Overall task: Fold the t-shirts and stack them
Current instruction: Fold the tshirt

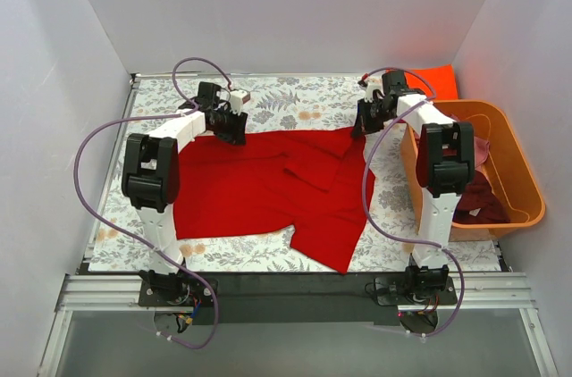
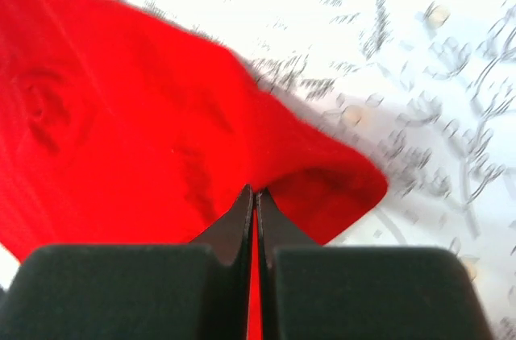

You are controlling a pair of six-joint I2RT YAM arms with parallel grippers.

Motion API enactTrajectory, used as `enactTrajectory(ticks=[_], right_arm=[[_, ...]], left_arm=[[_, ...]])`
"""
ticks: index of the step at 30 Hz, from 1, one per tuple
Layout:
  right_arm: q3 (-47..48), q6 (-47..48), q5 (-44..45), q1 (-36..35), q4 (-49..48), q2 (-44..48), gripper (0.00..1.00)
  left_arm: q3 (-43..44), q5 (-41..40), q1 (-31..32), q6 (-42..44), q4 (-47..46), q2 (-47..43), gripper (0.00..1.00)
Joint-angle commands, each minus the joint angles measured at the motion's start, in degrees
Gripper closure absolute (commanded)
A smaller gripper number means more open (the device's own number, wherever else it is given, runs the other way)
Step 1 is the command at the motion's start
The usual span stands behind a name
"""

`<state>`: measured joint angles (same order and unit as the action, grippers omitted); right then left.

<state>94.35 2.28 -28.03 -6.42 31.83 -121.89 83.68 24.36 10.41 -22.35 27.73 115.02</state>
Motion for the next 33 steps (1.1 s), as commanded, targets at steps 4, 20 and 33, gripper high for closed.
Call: enactTrajectory(ticks=[4,20,33], right_arm=[[4.09,-0.18,1.31,0.35,-6.08,-2.39,0.99],[8.66,4.74,9.84,-0.35,-0.56,-1.70,0.74],[9.62,9.23,6.85,-7.90,1.74,0.08,0.64]], left_arm=[[-0.88,-2.21,-0.83,0.11,-1.71,0.64,0.65],[0.79,2.01,-15.31,-1.47,3.83,-4.63,0.64],[3.24,2.80,-25.18,-1.82,6.11,-0.86,0.64]])
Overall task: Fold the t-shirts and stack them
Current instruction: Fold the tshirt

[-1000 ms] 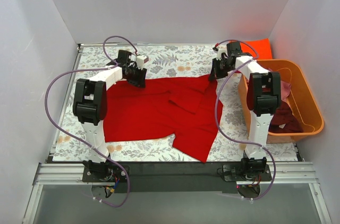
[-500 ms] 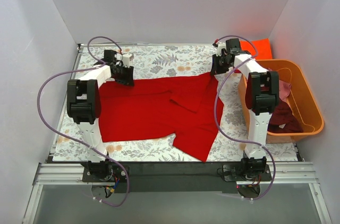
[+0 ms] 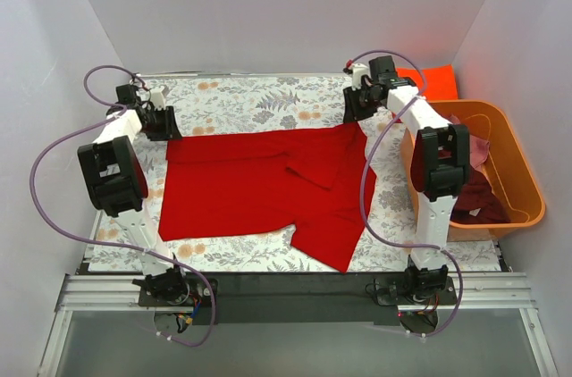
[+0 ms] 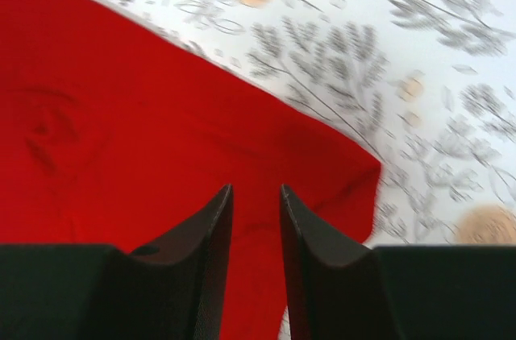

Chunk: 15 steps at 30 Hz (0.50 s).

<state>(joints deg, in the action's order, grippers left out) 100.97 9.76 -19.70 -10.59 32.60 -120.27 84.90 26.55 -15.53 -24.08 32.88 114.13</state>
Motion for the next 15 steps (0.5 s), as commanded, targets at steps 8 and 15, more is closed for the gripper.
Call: enactTrajectory(ticks=[8,15], right_arm=[[5.29,2.98,3.25,-4.62,1.68,-8.57,0.65],[6.78,3.51,9.67,-3.21,-0.08,-12.09,0.65]], left_arm=[[0.70,-2.99,-0.29,0.87,0.96,2.59,0.64],[1.84,-5.27,-0.82,0.53,-0.88,7.95,0.66]])
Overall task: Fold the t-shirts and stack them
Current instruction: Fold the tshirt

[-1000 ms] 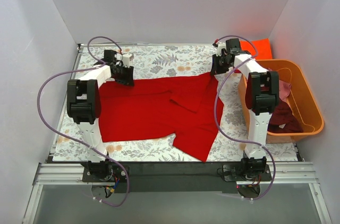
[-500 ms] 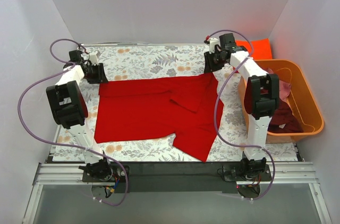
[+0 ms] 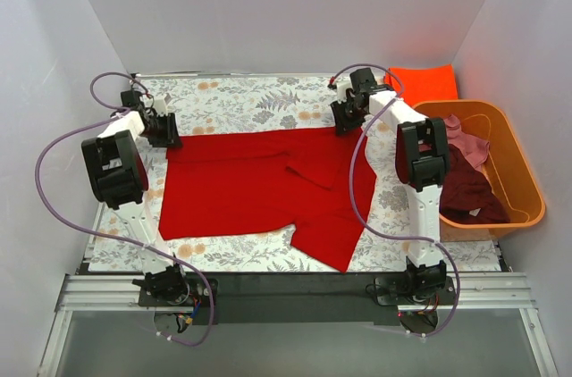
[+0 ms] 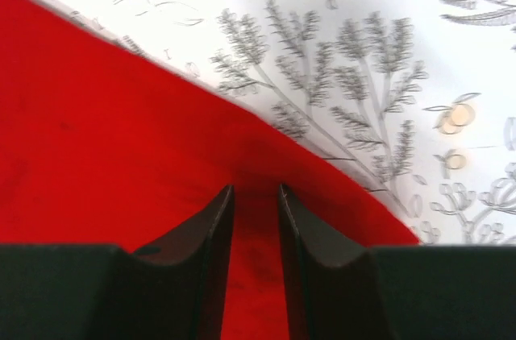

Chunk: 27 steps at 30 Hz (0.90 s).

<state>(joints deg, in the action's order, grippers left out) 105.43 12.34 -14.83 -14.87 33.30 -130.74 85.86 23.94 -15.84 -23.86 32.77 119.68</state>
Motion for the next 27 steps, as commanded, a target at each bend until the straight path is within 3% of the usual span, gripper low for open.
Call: enactTrajectory(ticks=[1,6,11,12,13,14,16,19,20,27], right_arm=[[3.11,0.76,5.16,1.25,-1.74,-2.58,0.64],[9.96,0.93,5.60,1.51,-2.10,-7.51,0.58],[16.56,4.62,2.63,1.51,-2.28,-7.97,0.47],[16.39,6.28,1.48,1.51,-2.19,-6.74,0.40],[15.69,7.25,0.17,1.43,-2.19,-5.07,0.25],[14.56,8.13,-2.20,1.34,-2.10,-0.88,0.19],[10.43,11.37,-4.32,1.08,-0.96,3.97,0.05],[3.42,17.08,-7.40,-0.24,2.90,16.52,0.03],[1.55,18.93,-8.28,-1.29,4.13,18.92,0.03],[-19.36,27.56,-5.92,-8.76,15.30,34.04,0.14]], left_arm=[[1.23,-2.94,-0.60,-0.05,-1.04,3.97,0.67],[9.38,-2.59,-0.95,-1.80,-1.23,10.48,0.69],[16.44,6.45,-0.95,-2.25,1.76,10.95,0.66],[15.92,8.73,-0.95,-1.99,2.03,9.45,0.64],[15.30,10.23,-0.95,-1.37,2.03,7.35,0.62],[14.78,12.86,-0.95,-1.11,1.94,5.32,0.61],[12.76,14.28,-0.95,0.21,2.38,-1.27,0.49],[9.77,16.57,-1.30,4.16,4.75,-9.88,0.33],[8.72,18.23,-1.91,6.78,5.97,-11.99,0.21],[-0.33,23.69,-5.52,22.32,23.44,-23.69,0.18]])
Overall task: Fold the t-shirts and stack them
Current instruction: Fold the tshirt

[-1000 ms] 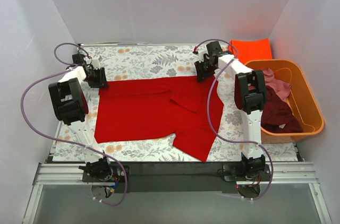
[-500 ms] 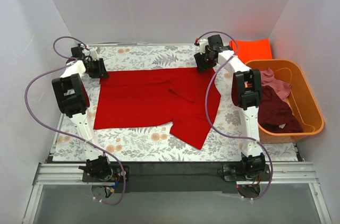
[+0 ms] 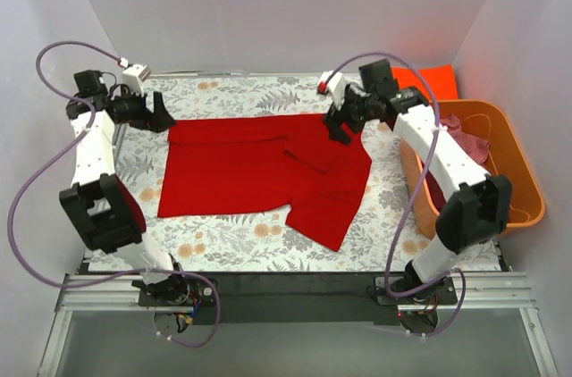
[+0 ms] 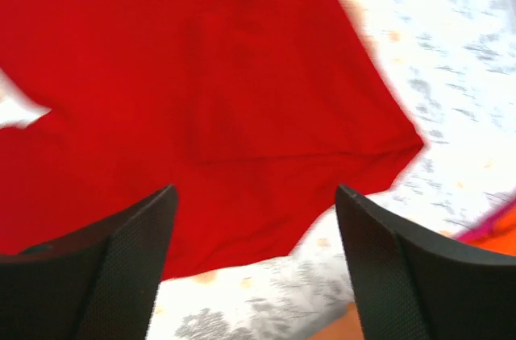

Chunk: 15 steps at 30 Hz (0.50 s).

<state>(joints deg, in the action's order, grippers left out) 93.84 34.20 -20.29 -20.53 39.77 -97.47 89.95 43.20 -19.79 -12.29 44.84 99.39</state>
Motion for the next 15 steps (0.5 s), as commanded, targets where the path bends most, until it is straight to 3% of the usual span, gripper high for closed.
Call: enactTrajectory(ticks=[1,5,9,15], right_arm=[[-11.02,5.79,0.25,-4.07,9.18,3.58,0.17],[-25.95,6.76,6.21,-9.68,8.40,8.26,0.29],[-32.65,5.62,9.65,-10.75,3.84,8.35,0.34],[-34.95,4.21,11.68,-11.37,-1.26,6.51,0.36]], left_arm=[[-5.83,4.44,-1.83,11.93,12.63,-5.85,0.18],[-13.82,1.98,-2.01,20.90,16.15,-12.02,0.21],[-20.94,-0.39,-2.01,24.07,16.77,-15.37,0.23],[-24.65,-1.45,-1.92,24.60,16.07,-16.86,0.25]])
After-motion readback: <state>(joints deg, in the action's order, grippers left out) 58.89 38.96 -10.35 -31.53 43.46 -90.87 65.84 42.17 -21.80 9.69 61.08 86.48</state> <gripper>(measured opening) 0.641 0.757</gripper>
